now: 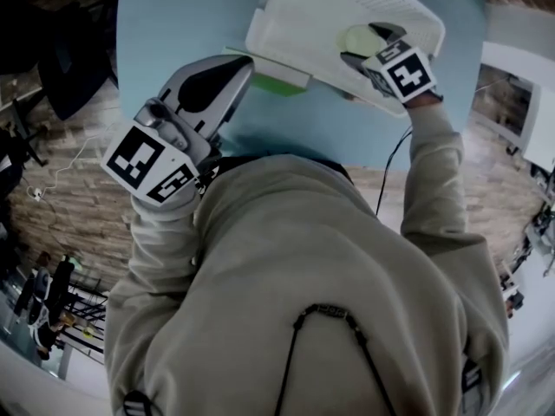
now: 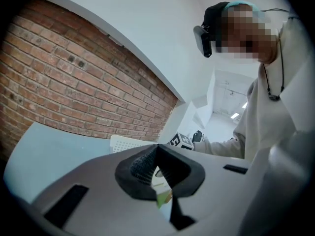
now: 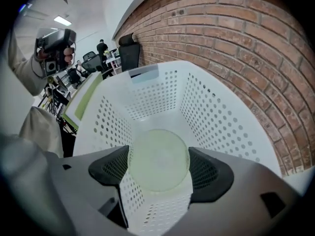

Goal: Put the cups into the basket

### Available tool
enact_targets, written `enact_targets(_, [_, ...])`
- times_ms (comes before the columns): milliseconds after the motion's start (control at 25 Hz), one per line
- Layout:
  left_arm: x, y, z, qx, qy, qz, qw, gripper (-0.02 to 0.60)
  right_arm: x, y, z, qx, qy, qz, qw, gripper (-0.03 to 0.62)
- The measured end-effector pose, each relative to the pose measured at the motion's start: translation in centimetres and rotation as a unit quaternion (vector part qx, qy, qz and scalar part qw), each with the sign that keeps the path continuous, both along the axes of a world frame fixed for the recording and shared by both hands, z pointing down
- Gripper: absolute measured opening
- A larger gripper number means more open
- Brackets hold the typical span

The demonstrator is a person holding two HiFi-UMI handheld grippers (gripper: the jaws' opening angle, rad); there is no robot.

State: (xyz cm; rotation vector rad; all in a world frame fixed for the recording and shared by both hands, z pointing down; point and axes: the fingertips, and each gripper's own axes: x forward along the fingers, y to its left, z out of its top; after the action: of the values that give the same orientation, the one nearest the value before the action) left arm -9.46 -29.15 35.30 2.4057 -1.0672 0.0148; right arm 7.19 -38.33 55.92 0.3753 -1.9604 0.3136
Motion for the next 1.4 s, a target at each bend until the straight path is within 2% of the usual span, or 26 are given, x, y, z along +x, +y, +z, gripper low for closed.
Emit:
enact_targets(440, [-1.4,0.1,1.4,-0.015,0.002,-0.018,0.9997,-0.005,0.5,-0.6,5.0,-0.028,0.017,0.019,0.999,0.388])
enact_targets(680, [-2.1,-0.2,1.6,-0.015,0.001,-0.028,0.9995,-0.005,0.9,-0.5,7.2,-0.029,0.032,0.018,0.999,0.388])
enact_targets(880, [-3.0,0.2,1.8,-0.018,-0.002,-0.035,0.9992,-0.005,0.1,0.0,8.7,-0.036,0.024,0.018,0.999,0.388])
enact_targets(1040, [-3.3,0.2,1.7,-0.017,-0.002,-0.040,0.9991,-0.005,0.0,-0.8,8.9,-0.017,0.024,0.013,0.999,0.388])
enact_targets(1280, [-3.2,0.4,1.4,-0.012,0.001,-0.045,0.9989,-0.005,-0.6,0.0,8.3,-0.031,0.011,0.015,0.999,0.390])
enact_targets(1400, [-3.2,0.6,1.2,-0.010,0.004,-0.044,0.9990,-0.005,-0.5,-0.3,7.9,-0.019,0.013,0.011,1.000,0.390])
